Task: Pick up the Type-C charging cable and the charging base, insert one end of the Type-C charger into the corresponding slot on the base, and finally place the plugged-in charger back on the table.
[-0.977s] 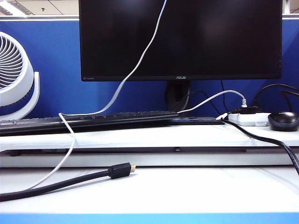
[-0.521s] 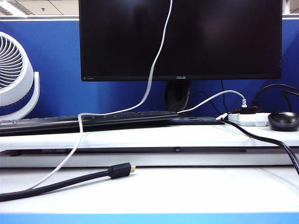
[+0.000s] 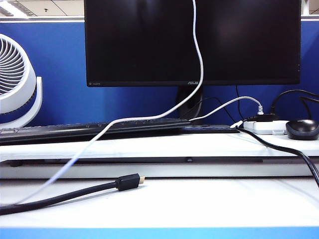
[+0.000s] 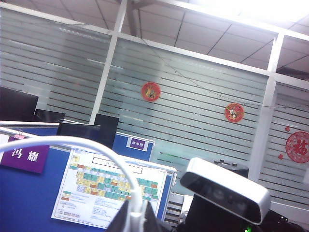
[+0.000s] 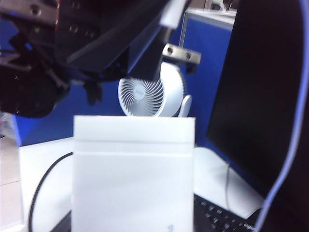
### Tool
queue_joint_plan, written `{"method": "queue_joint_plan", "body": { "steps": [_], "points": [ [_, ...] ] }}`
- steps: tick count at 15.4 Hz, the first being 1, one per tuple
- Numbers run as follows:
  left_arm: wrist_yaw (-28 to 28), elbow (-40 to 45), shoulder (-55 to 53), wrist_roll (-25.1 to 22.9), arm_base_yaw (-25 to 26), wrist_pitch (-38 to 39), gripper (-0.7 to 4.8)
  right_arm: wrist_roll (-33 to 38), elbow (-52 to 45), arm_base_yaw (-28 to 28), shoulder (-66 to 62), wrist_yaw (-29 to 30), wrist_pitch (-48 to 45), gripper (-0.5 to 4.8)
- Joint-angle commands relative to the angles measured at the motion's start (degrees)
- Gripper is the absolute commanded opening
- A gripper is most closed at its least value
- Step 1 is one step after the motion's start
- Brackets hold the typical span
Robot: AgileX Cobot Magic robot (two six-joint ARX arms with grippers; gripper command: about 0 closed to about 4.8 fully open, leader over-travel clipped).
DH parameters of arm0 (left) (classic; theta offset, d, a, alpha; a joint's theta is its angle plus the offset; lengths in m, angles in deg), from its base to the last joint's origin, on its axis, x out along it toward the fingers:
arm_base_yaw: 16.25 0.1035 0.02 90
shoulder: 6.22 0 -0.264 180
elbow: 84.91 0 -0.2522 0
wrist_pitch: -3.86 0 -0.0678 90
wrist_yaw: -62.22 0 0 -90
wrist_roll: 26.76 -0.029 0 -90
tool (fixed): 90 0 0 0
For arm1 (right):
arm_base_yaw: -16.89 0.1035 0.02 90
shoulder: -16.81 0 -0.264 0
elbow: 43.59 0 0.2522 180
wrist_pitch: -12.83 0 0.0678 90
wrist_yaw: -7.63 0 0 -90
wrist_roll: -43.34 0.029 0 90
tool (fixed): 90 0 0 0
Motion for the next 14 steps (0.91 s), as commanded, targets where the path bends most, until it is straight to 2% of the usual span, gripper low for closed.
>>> {"method": "queue_joint_plan", "body": {
  "steps": [1, 3, 5, 6, 7, 11, 14],
  "points": [
    [3.3, -0.3, 0.3, -3.0, -1.0, -2.2, -0.07, 5.1, 0.3, 0.0, 0.7, 0.2, -5.0, -0.05],
    [6.8, -0.3, 0.3, -3.5, -1.7, -5.9, -0.07, 9.3, 0.3, 0.0, 0.7, 0.5, -5.1, -0.05],
    [6.5, -0.3, 0.3, -3.5, -1.9, -6.9, -0.07, 9.3, 0.3, 0.0, 0.7, 3.1, -5.4, -0.05],
    [6.4, -0.3, 0.3, -3.5, -2.1, -6.9, -0.07, 9.3, 0.3, 0.0, 0.7, 5.2, -5.6, -0.05],
    [6.3, -0.3, 0.3, -3.5, -2.2, -6.9, -0.07, 9.0, 0.3, 0.0, 0.7, 9.8, -6.2, -0.05],
    [5.7, -0.3, 0.2, -3.8, -3.6, -6.1, -0.07, 9.4, 0.3, 0.0, 0.6, 10.5, -8.6, -0.05],
    [5.6, -0.3, 0.2, -5.1, -3.6, -4.1, -0.07, 12.5, 0.3, 0.0, 0.6, 12.7, -11.9, -0.05]
  ]
}}
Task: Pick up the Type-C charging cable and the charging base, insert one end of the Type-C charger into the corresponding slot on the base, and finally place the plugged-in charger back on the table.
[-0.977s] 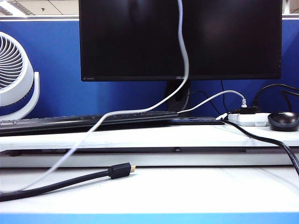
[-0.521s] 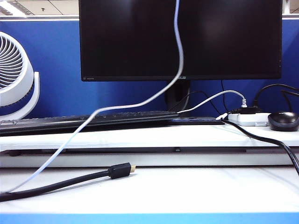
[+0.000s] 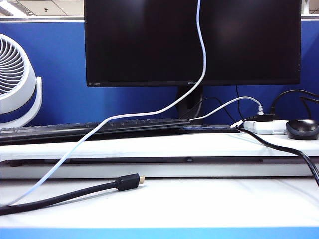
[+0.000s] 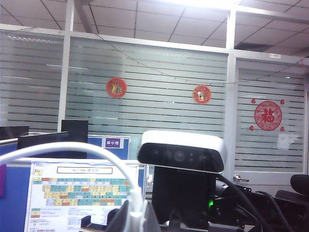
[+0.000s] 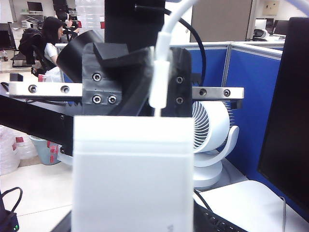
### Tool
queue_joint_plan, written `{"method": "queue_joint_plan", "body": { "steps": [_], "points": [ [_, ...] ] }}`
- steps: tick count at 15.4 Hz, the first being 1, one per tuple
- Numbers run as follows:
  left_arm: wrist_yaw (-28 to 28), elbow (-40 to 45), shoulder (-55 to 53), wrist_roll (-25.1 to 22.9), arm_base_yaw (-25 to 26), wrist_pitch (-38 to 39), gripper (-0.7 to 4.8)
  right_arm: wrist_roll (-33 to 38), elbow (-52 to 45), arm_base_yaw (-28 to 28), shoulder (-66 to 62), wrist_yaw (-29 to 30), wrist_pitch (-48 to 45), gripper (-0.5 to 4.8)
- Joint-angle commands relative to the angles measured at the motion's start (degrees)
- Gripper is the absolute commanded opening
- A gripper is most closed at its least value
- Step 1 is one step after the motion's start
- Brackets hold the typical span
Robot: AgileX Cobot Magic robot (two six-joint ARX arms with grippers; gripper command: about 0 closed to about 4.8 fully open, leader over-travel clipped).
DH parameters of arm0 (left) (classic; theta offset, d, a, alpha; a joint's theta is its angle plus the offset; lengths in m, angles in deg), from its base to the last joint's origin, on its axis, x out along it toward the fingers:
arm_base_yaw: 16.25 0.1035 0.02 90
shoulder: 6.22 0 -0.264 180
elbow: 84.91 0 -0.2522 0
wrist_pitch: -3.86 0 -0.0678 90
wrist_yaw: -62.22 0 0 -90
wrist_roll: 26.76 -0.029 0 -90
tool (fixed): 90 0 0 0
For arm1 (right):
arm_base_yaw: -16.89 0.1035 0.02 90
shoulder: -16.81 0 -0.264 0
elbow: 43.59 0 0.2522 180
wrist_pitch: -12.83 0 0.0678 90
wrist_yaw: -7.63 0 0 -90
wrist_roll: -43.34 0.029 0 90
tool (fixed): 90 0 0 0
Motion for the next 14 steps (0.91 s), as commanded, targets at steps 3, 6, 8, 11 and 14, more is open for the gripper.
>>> {"method": "queue_joint_plan", "body": {
  "steps": [3, 6, 8, 11, 14],
  "points": [
    [-0.2, -0.2, 0.3, -0.7, 0.0, 1.2, -0.07, 3.7, 0.3, 0.0, 0.2, 2.0, -8.2, -0.05],
    [0.1, -0.2, 0.3, -0.7, 0.1, 1.4, -0.07, 6.8, 0.3, 0.0, 0.3, 1.6, -13.7, -0.05],
    [0.1, -0.2, 0.3, -0.7, 0.1, 1.2, -0.07, 8.5, 0.3, 0.0, 0.2, 1.6, -15.5, -0.05],
    [-0.6, -0.2, 0.3, 0.0, 0.0, -1.1, -0.07, 9.2, 0.3, 0.0, -1.0, 2.1, -13.8, -0.05],
    [-0.7, -0.2, 0.1, -0.2, -0.7, 0.0, -0.07, 10.8, 0.3, 0.0, -1.9, 4.9, -15.7, -0.05]
  ]
}}
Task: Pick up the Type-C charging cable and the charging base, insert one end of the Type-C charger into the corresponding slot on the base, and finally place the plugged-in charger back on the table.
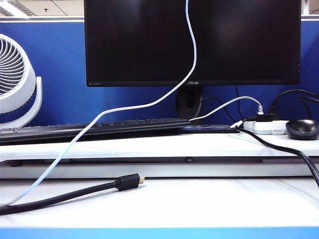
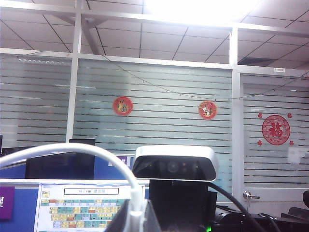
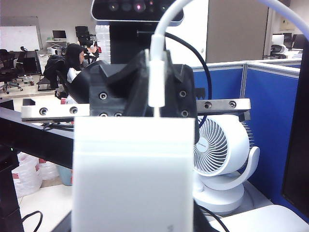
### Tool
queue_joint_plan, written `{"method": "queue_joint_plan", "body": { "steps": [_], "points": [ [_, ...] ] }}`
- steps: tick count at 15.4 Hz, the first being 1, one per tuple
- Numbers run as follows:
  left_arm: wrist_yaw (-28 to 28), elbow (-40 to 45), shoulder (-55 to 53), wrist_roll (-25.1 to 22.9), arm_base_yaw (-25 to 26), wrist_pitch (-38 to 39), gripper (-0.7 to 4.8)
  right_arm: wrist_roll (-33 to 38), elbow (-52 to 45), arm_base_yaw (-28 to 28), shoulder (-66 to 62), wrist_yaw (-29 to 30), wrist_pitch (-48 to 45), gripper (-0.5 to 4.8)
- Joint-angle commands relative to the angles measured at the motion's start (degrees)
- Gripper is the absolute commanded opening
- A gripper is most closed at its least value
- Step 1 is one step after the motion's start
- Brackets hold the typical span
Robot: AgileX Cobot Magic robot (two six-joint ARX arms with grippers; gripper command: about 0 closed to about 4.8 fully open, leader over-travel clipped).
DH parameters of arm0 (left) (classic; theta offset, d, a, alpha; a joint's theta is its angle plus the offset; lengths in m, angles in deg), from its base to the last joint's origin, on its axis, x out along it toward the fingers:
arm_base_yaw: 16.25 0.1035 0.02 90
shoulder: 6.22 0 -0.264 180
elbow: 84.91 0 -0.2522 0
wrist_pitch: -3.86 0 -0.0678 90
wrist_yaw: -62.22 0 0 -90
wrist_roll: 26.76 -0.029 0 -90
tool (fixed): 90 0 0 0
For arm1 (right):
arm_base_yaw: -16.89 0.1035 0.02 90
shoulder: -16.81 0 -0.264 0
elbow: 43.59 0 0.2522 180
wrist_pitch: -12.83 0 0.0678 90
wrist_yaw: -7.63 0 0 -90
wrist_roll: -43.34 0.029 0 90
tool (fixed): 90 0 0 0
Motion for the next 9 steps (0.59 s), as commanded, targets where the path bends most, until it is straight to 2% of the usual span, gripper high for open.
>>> {"method": "queue_joint_plan", "body": {
  "steps": [1, 2, 3, 4, 6, 9],
  "points": [
    [1.8, 0.2, -0.4, -0.1, -0.2, 2.2, -0.07, 2.0, 0.7, 0.0, 0.2, 2.7, -6.3, -0.05],
    [1.8, 0.2, -0.4, -0.1, -0.2, 2.6, -0.07, 3.1, 0.7, 0.0, 0.2, 2.9, -7.1, -0.05],
    [2.0, 0.2, -0.4, -0.1, -0.2, 2.7, -0.07, 7.3, 0.7, 0.0, 0.2, 2.6, -11.6, -0.05],
    [2.4, 0.2, -0.4, 0.0, -0.2, 2.7, -0.07, 7.7, 0.7, 0.0, 0.2, 2.3, -12.1, -0.05],
    [5.1, 0.2, -0.4, -0.1, -0.2, 6.4, -0.07, 4.0, 0.7, 0.0, -0.1, 2.9, -7.8, -0.05],
    [7.4, 0.2, -0.4, -0.3, -0.2, 6.8, -0.07, 4.8, 0.7, 0.0, -0.1, 2.7, -7.8, -0.05]
  ]
}}
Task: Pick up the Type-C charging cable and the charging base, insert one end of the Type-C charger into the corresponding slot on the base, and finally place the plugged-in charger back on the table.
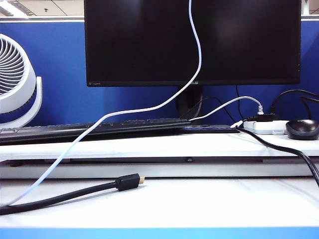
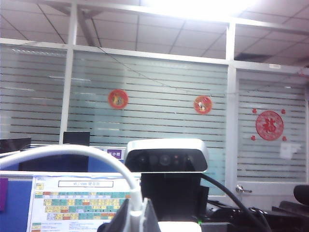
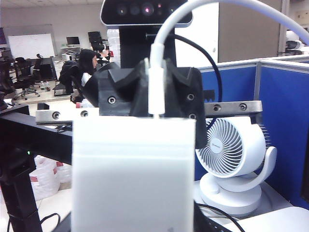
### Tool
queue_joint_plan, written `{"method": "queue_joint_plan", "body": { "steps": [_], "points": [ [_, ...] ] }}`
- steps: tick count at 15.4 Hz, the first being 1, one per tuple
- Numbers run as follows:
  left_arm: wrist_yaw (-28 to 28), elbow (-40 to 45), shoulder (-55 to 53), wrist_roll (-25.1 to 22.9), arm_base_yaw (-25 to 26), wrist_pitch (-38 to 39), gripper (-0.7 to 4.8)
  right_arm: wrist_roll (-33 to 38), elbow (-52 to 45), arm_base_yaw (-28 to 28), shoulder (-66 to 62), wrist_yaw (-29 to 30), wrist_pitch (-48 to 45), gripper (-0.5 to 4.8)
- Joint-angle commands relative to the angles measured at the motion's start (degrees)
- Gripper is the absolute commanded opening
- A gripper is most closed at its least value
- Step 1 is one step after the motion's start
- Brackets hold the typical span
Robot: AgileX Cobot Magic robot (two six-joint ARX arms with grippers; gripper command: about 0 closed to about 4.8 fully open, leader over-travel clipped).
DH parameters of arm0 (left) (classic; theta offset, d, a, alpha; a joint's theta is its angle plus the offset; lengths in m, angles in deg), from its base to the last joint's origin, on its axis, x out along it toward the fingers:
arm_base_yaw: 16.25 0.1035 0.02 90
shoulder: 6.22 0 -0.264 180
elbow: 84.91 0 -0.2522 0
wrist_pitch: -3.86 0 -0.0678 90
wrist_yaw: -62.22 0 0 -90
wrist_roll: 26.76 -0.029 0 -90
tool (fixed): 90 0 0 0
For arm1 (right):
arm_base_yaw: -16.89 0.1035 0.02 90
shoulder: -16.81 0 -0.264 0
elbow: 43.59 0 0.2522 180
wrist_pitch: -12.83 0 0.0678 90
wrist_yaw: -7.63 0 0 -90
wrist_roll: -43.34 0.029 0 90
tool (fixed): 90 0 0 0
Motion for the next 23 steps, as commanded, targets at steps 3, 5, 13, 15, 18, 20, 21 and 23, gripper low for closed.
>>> {"method": "queue_joint_plan", "body": {
  "steps": [3, 5, 13, 15, 18, 20, 21, 23],
  "points": [
    [5.4, 0.4, -0.7, -1.2, -0.3, 4.0, -0.07, 1.8, 1.0, 0.3, 0.5, -0.5, -4.4, -0.06],
    [6.6, 0.4, -0.7, -1.7, -0.3, 5.6, -0.07, -3.0, 1.0, 0.2, 0.7, -1.1, -1.7, -0.05],
    [13.4, 0.4, -0.7, -11.0, -0.3, 20.0, -0.07, -3.5, 1.0, -4.5, 1.8, -1.0, 1.0, -0.05],
    [14.1, 0.4, -0.7, -11.0, -0.3, 20.5, -0.07, -2.3, 1.0, -4.5, 1.6, -1.5, 0.5, -0.05],
    [15.0, 0.4, -0.7, -11.3, -0.3, 21.5, -0.07, -1.6, 1.0, -4.5, 1.5, -1.5, -1.4, -0.05],
    [15.8, 0.4, -0.7, -13.8, -0.3, 25.5, -0.07, 1.3, 1.0, -4.5, 0.8, -1.3, -2.7, -0.05],
    [16.0, 0.4, -0.7, -13.8, -0.3, 25.5, -0.07, 0.0, 1.0, -4.5, 0.8, -1.3, -2.8, -0.05],
    [16.3, 0.4, -0.7, -13.8, -0.3, 25.7, -0.07, -0.1, 1.1, -4.5, 0.7, -2.1, -2.6, -0.06]
  ]
}}
